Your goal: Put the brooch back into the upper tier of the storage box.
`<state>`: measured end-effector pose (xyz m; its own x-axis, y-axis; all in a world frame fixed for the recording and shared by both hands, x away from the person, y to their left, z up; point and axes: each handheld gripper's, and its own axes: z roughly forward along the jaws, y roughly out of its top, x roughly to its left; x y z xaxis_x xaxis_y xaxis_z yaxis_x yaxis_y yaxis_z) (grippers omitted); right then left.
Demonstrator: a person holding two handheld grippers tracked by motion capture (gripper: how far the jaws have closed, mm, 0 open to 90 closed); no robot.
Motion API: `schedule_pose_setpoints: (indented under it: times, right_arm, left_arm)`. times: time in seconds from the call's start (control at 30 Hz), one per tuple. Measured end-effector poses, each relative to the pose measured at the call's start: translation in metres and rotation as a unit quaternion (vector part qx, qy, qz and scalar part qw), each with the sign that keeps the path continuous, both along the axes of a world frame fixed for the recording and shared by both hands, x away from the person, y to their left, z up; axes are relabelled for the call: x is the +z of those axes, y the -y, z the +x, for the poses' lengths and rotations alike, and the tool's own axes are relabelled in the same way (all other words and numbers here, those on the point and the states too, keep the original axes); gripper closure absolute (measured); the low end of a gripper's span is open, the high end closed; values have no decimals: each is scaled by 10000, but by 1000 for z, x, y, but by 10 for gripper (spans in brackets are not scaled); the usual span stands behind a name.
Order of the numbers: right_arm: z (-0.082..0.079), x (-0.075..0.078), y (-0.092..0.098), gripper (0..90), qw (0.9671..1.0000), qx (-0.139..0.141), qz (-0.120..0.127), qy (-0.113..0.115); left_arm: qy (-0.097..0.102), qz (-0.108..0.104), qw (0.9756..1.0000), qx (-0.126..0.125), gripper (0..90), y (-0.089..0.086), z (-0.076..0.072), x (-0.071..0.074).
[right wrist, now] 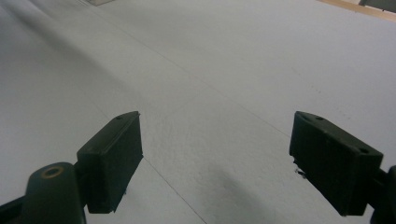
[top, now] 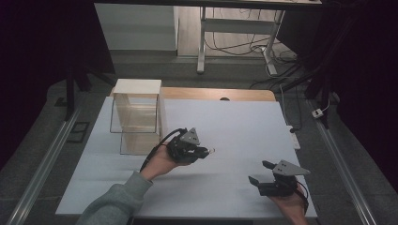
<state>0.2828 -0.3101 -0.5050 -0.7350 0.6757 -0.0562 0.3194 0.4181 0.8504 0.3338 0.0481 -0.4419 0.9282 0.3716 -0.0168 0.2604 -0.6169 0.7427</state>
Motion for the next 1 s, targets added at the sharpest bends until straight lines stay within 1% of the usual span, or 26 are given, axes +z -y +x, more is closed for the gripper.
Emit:
schedule_pose_setpoints:
  times: [0.17,0.53,0.8,1.0]
  right_arm:
    - [0,0,0,167,10000,-12,20,14]
    - [0,0,0,168,10000,-9,9,13]
    - [0,0,0,168,10000,-13,0,16]
    - [0,0,0,168,10000,-7,-16,9]
  left_arm:
    - [17,-108,9999,21,788,-4,-1,6]
    - [99,-230,9997,72,788,-12,-3,16]
    - [182,-349,9992,103,787,-18,-7,26]
    - [208,-465,9986,138,787,-25,-8,33]
